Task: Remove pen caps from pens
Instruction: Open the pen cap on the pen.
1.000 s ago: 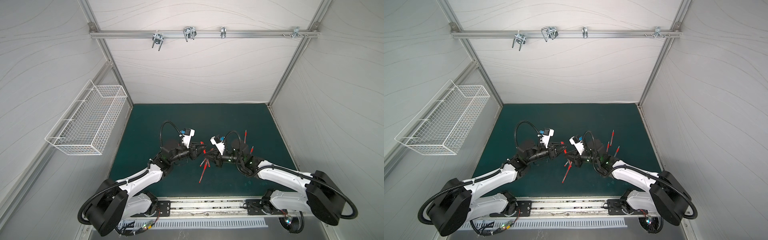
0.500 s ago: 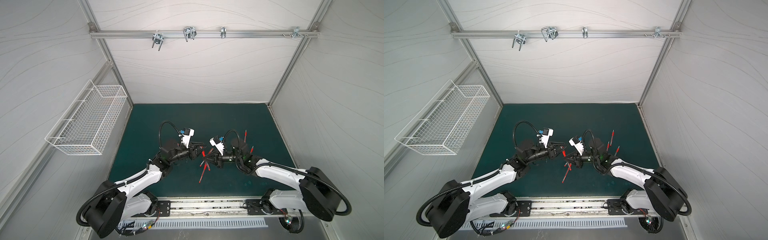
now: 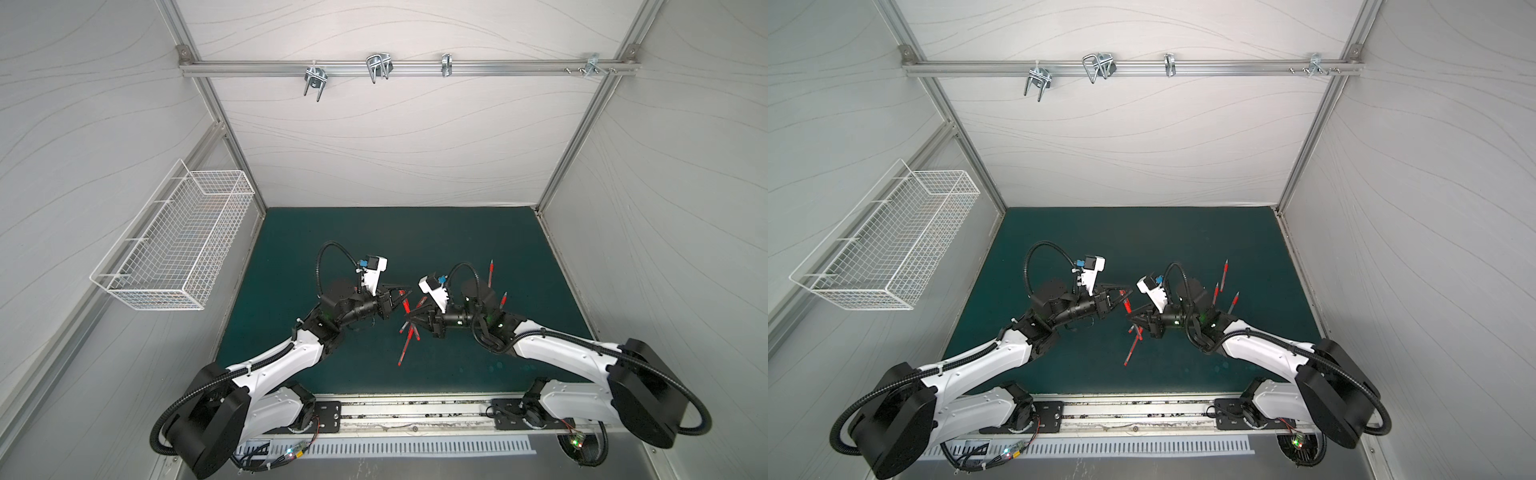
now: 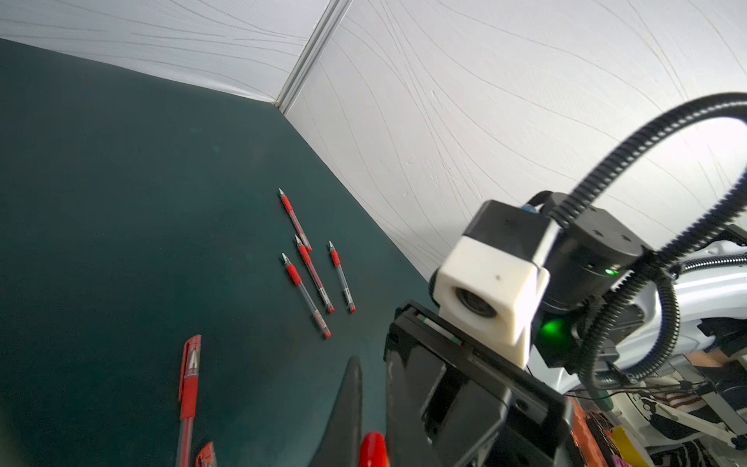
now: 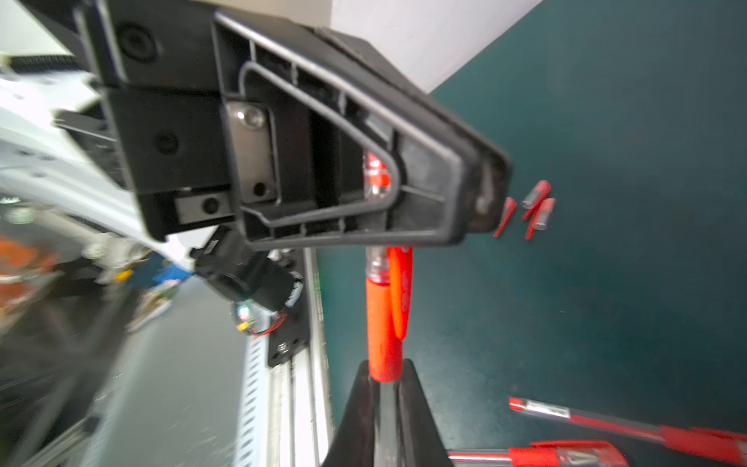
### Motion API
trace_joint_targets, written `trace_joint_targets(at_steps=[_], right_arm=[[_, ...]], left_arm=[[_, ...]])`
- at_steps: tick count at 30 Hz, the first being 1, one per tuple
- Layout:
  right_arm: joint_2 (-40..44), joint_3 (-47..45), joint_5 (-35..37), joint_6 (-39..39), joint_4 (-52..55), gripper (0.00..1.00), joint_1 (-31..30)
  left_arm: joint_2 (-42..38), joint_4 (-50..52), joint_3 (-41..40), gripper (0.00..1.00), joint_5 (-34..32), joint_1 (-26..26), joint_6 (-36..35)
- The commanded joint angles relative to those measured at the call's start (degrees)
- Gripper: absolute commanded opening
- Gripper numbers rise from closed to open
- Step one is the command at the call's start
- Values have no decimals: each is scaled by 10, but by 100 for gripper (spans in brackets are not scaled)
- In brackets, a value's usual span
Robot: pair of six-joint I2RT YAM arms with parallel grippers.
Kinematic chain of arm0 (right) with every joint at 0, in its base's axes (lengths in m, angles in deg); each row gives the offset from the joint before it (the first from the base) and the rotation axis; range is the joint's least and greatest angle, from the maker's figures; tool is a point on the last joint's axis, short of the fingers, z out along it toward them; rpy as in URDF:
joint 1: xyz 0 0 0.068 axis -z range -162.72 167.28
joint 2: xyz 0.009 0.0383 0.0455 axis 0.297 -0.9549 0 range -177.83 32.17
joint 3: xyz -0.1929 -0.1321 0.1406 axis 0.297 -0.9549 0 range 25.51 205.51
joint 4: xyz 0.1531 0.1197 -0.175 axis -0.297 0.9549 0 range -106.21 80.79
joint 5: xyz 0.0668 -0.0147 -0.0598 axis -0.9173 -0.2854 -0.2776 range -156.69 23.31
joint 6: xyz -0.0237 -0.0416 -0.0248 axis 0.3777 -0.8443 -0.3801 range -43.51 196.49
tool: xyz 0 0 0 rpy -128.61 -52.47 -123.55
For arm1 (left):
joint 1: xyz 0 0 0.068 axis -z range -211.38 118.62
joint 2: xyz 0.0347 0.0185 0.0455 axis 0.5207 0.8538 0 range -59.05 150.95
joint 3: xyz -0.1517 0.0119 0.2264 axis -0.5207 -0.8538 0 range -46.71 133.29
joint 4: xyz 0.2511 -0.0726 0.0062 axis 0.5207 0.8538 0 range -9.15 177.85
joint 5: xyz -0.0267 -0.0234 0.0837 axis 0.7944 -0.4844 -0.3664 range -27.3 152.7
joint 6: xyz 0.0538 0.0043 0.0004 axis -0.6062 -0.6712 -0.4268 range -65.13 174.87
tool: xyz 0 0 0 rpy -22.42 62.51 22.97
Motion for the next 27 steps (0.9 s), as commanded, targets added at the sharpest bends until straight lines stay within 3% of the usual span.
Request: trace_joint_targets(at_steps=[1,4,6,8,11,15,20,23,27], right_arm=[[35,12,290,-69,67,0,-90],[24,22,479,-79,79,0,-155],[11,30,540,-79,77,0,-179],[-2,38,552,-82,80,0,-192],[-5,42,447,-75,86,0,-172],[3,35,158,-50,100,0,-71],[-11,17,-85,-18,57,0,23],[-24,13,-158,6,36,0,59],[-31,20,-164,-2,53,0,63]], left_arm=[[-26,23,8,0,-70,-1,-1],[-38,38,3,0,-117,-1,8],[-44,40,-2,0,-137,-2,13],[-47,39,-4,0,-143,-2,16],[-48,38,-6,0,-146,-3,17],[-54,37,-9,0,-147,-6,18],[-61,36,-11,0,-145,-10,20],[-62,36,-12,0,-144,-12,22],[-62,34,-13,0,-142,-14,25]])
